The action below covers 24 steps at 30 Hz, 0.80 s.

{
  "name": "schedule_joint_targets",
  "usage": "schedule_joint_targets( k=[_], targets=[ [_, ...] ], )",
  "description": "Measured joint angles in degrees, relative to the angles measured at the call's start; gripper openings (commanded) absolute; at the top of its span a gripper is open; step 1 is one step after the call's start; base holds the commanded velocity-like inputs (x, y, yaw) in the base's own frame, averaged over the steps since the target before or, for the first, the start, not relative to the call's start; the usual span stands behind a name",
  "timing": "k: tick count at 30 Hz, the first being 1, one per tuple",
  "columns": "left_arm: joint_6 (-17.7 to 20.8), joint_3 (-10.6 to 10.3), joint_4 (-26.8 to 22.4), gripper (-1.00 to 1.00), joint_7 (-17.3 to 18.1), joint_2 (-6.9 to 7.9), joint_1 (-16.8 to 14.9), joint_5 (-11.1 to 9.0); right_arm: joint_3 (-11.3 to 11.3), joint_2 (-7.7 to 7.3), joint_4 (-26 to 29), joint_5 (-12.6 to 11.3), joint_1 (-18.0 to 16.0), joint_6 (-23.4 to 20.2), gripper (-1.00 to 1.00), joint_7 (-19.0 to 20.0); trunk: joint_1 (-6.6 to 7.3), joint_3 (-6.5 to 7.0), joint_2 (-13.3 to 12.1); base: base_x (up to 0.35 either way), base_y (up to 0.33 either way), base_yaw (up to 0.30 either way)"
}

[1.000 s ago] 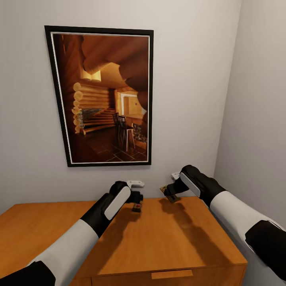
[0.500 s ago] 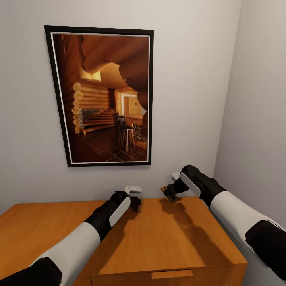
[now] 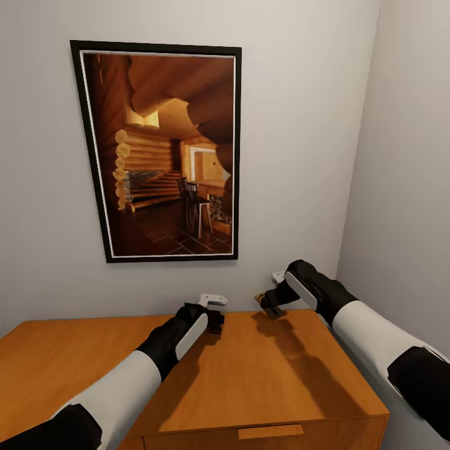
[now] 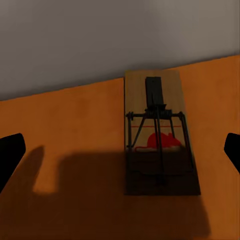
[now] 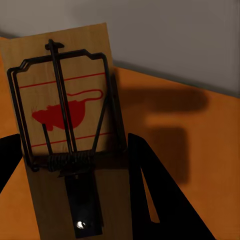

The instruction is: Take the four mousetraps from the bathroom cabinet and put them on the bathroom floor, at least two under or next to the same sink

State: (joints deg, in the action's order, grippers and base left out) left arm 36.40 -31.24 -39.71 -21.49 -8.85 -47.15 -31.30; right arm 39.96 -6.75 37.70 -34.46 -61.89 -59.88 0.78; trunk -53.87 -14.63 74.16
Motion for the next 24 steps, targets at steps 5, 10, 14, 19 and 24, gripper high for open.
schedule_joint_targets(
  k=[5, 10, 14, 19, 24],
  targets=[
    [0.0, 0.0, 0.1, 1.0, 0.1, -0.04, 0.0, 0.0, 0.0, -0.03, 0.0, 0.0, 0.0, 0.0, -1.0, 0.0, 0.0, 0.0, 0.0, 0.0, 0.0, 0.0],
    [-0.1, 0.0, 0.5, 1.0, 0.1, -0.05, 0.0, -0.1, 0.0, -0.04, -0.1, 0.0, 0.0, 0.0, -1.0, 0.0, 0.0, 0.0, 0.0, 0.0, 0.0, 0.0],
    [-0.9, 0.0, 1.4, 1.0, 0.1, -0.37, 0.0, -0.1, 0.0, -0.04, -0.1, 0.0, 0.0, 0.0, -1.0, 0.0, 0.0, 0.0, 0.0, 0.0, 0.0, 0.0],
    [-2.0, 0.0, 2.8, 1.0, 0.2, -0.99, -0.2, 0.1, 0.0, -0.04, -0.1, 0.0, 0.0, 0.0, -1.0, 0.0, 0.0, 0.0, 0.0, 0.0, 0.0, 0.0],
    [-2.5, -0.1, 4.1, 1.0, 0.9, -1.14, -1.1, 0.2, 0.0, -0.08, -0.1, 0.0, 0.0, 0.0, -1.0, 0.0, 0.0, 0.0, 0.0, 0.0, 0.0, 0.0]
  ],
)
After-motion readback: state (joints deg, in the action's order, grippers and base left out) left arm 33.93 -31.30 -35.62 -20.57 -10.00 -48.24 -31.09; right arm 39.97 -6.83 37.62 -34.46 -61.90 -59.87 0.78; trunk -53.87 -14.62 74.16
